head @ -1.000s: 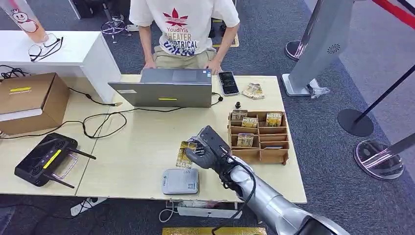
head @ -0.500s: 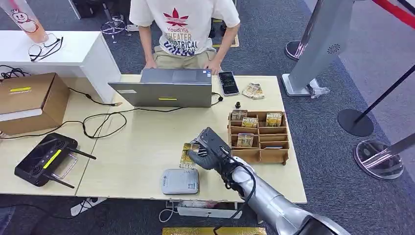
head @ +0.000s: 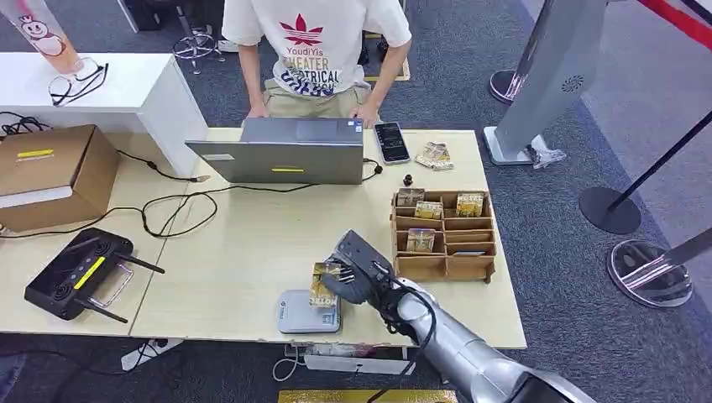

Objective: Pass the card to the sensor for recognition and then transmit it.

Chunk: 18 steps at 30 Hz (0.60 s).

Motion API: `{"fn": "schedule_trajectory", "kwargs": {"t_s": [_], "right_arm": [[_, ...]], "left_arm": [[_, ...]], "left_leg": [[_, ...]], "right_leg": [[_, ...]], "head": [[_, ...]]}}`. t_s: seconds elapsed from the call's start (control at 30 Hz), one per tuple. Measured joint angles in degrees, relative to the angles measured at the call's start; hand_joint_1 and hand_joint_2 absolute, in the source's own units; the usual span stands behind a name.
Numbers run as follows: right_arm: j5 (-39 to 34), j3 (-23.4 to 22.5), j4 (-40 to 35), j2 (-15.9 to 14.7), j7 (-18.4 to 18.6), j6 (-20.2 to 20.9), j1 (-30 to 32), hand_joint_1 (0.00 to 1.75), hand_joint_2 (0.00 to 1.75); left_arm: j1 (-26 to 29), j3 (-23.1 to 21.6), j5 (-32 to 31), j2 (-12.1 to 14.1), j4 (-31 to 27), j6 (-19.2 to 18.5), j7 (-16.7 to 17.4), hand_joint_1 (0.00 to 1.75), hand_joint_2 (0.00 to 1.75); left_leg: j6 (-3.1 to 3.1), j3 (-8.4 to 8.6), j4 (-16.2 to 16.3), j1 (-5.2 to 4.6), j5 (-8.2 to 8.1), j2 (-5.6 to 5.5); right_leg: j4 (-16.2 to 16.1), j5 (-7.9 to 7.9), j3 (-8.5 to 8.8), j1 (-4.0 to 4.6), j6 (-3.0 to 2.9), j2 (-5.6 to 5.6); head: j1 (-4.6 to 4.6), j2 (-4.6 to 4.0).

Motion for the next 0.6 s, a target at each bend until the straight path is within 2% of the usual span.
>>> {"fn": "schedule_trajectory", "kwargs": {"t_s": [0.6], "right_arm": [[1.81, 1.90, 0.70, 1.95, 0.52, 2.49, -0.21, 1.75, 1.75]], "left_arm": [[-0.24, 0.00, -0.46, -0.02, 0.00, -0.22, -0.04, 0.00, 0.00]], "left_leg": [[0.00, 0.00, 0.00, 0.00, 0.00, 0.00]], "right_leg": [[0.00, 0.00, 0.00, 0.00, 0.00, 0.01]], "head": [[0.00, 0.00]]}}
